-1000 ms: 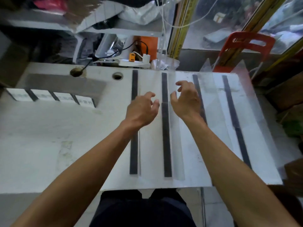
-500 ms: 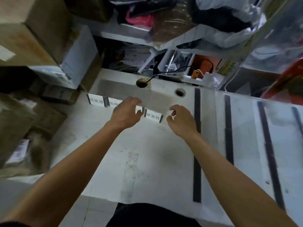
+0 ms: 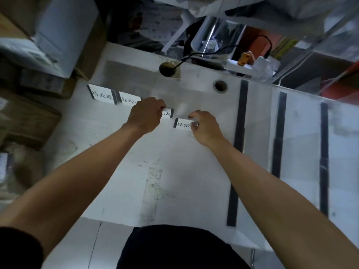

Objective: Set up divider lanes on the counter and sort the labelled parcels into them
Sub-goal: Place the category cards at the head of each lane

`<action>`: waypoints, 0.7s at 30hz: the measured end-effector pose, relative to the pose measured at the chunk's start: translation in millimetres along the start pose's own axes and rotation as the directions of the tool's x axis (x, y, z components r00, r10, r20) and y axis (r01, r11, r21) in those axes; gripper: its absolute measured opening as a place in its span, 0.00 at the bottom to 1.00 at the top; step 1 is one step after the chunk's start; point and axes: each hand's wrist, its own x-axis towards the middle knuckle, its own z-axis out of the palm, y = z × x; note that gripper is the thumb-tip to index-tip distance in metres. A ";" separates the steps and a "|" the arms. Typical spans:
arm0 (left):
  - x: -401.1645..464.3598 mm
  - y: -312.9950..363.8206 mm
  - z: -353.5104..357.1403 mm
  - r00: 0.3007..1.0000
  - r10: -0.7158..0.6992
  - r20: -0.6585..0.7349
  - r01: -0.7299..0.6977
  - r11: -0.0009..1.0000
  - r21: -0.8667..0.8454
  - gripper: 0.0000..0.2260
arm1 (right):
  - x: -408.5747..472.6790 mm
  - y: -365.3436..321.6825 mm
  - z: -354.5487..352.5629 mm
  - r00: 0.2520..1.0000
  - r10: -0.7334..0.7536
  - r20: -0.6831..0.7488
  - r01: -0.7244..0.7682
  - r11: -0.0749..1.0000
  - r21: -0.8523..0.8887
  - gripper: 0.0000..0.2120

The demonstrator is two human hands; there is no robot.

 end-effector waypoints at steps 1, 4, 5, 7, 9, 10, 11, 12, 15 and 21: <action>0.4 2.7 -0.1 1.000 0.022 0.000 -0.022 1.000 0.001 0.11 | -0.9 2.3 -3.3 0.999 0.012 -0.034 -0.011 1.000 0.020 0.14; 0.0 6.3 -3.0 0.998 0.059 -0.005 -0.059 0.998 -0.008 0.11 | -11.9 8.1 -9.9 0.998 0.008 -0.062 -0.001 0.995 0.102 0.12; -1.6 8.1 -6.0 0.998 0.062 -0.011 -0.062 0.998 -0.013 0.11 | -15.8 9.8 -12.2 0.998 0.003 -0.063 0.004 0.995 0.103 0.12; -6.0 11.8 -13.0 0.998 0.067 -0.019 -0.067 0.998 -0.018 0.12 | -21.4 13.0 -18.2 0.998 0.006 -0.067 0.000 0.996 0.094 0.12; -11.0 16.8 -19.8 0.995 0.087 -0.041 -0.088 0.996 -0.015 0.12 | -26.5 12.6 -26.1 0.996 0.019 -0.082 -0.012 0.995 0.094 0.13; -13.9 20.4 -23.5 0.993 0.100 -0.059 -0.100 0.995 -0.005 0.11 | -29.3 11.1 -30.8 0.995 0.025 -0.092 -0.016 0.995 0.100 0.13; -16.3 23.9 -27.2 0.990 0.113 -0.079 -0.114 0.994 0.002 0.11 | -32.4 9.0 -36.0 0.995 0.023 -0.101 -0.013 0.995 0.095 0.13; -18.7 27.9 -31.4 0.987 0.127 -0.100 -0.127 0.992 0.008 0.11 | -36.2 6.0 -42.2 0.994 0.014 -0.112 -0.005 0.997 0.081 0.13; -28.4 42.6 -43.0 0.969 0.180 -0.169 -0.176 0.984 0.037 0.12 | -51.0 -3.7 -61.9 0.988 -0.026 -0.150 0.033 0.998 0.046 0.14; -51.3 92.8 -70.6 0.911 0.329 -0.248 -0.332 0.943 0.035 0.10 | -100.4 -3.8 -108.1 0.975 -0.016 -0.221 0.013 1.000 -0.011 0.15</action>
